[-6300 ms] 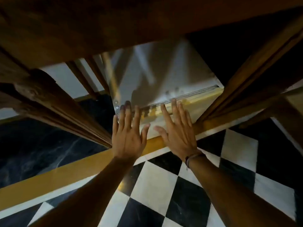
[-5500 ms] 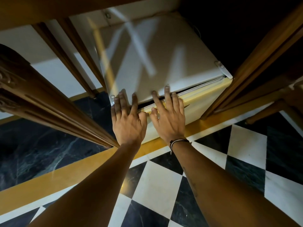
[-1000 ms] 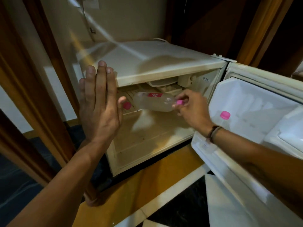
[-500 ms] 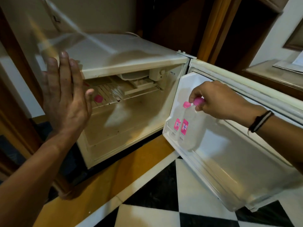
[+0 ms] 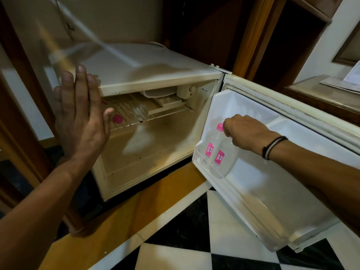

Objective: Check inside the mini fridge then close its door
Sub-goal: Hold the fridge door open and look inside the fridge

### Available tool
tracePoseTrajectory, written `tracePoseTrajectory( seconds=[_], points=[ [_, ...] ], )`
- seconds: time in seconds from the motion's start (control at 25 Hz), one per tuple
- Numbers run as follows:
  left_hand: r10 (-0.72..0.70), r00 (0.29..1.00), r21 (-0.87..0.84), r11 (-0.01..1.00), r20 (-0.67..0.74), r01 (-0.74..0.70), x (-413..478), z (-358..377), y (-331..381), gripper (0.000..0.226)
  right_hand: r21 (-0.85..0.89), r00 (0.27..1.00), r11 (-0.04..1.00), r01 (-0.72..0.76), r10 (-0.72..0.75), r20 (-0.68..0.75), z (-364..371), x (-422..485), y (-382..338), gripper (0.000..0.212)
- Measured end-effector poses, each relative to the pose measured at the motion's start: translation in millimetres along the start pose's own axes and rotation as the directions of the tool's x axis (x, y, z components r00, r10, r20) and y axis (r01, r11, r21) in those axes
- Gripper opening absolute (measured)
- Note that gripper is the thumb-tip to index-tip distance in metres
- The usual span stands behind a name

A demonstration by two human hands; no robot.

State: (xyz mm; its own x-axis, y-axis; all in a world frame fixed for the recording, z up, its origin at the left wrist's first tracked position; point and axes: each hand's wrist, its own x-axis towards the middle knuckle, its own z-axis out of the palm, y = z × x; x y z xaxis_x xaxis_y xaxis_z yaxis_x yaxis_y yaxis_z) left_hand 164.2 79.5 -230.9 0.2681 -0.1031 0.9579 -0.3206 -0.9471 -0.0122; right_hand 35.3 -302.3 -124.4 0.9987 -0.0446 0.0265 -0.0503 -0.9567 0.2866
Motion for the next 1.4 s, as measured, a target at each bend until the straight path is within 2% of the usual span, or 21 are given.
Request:
tracePoseTrajectory(
  seconds=[0.12,0.24,0.36,0.44,0.52,0.6,0.72,0.88,1.0,1.12,1.2,1.28,1.4],
  points=[
    [-0.011,1.000,-0.019,1.000,0.013,0.011,0.4,-0.8,1.7,0.077,-0.049,0.999,0.999,0.018,-0.016,0.038,12.1,9.9,-7.1,0.010],
    [0.005,1.000,-0.011,1.000,-0.009,-0.005,0.3,-0.6,1.8,0.077,-0.082,0.999,0.997,0.009,-0.006,0.035,15.6,17.0,-6.2,0.018],
    [0.022,1.000,-0.048,0.999,-0.021,-0.023,3.1,-2.5,3.2,0.077,-0.142,0.997,0.990,0.009,0.002,0.073,9.3,14.4,-6.1,0.017],
    [0.045,0.998,-0.076,0.996,-0.032,-0.047,4.9,-4.4,5.5,0.077,-0.155,0.996,0.986,0.065,-0.073,-0.047,0.9,15.1,-20.9,0.019],
    [0.057,0.998,-0.080,0.995,-0.024,-0.059,5.9,-3.4,6.9,0.077,0.051,0.948,0.976,0.211,-0.191,-0.256,-6.4,22.7,-49.6,0.027],
    [0.060,0.998,-0.068,0.996,-0.025,-0.061,4.8,-0.8,6.1,0.076,0.277,0.894,0.890,0.363,-0.248,-0.374,-8.4,40.3,-93.7,0.033],
    [0.073,0.997,-0.067,0.995,-0.030,-0.075,4.5,-2.1,4.8,0.076,0.417,0.885,0.811,0.411,-0.244,-0.397,8.3,78.9,-161.3,0.042],
    [0.078,0.997,-0.037,0.996,-0.029,-0.079,5.8,-4.8,5.5,0.076,0.475,0.864,0.771,0.423,-0.185,-0.468,25.4,132.9,-216.1,0.063],
    [0.100,0.995,-0.004,0.995,-0.020,-0.100,7.1,-8.1,7.1,0.077,0.575,0.897,0.718,0.393,-0.162,-0.411,31.0,152.7,-246.0,0.057],
    [0.133,0.991,0.047,0.990,-0.016,-0.132,8.5,-9.3,6.1,0.077,0.578,0.845,0.712,0.398,-0.039,-0.534,39.0,158.9,-265.0,0.027],
    [0.124,0.992,0.052,0.991,-0.018,-0.123,7.7,-7.8,6.6,0.076,0.564,0.847,0.752,0.342,0.014,-0.532,39.5,157.4,-263.3,0.015],
    [0.110,0.994,0.053,0.993,-0.024,-0.109,6.6,-7.5,7.6,0.077,0.585,0.860,0.748,0.315,0.035,-0.509,41.1,151.6,-250.7,0.011],
    [0.111,0.993,0.059,0.992,-0.045,-0.108,6.3,-4.7,6.8,0.086,0.708,0.893,0.641,0.296,0.079,-0.444,43.1,129.7,-213.3,0.019]
  ],
)
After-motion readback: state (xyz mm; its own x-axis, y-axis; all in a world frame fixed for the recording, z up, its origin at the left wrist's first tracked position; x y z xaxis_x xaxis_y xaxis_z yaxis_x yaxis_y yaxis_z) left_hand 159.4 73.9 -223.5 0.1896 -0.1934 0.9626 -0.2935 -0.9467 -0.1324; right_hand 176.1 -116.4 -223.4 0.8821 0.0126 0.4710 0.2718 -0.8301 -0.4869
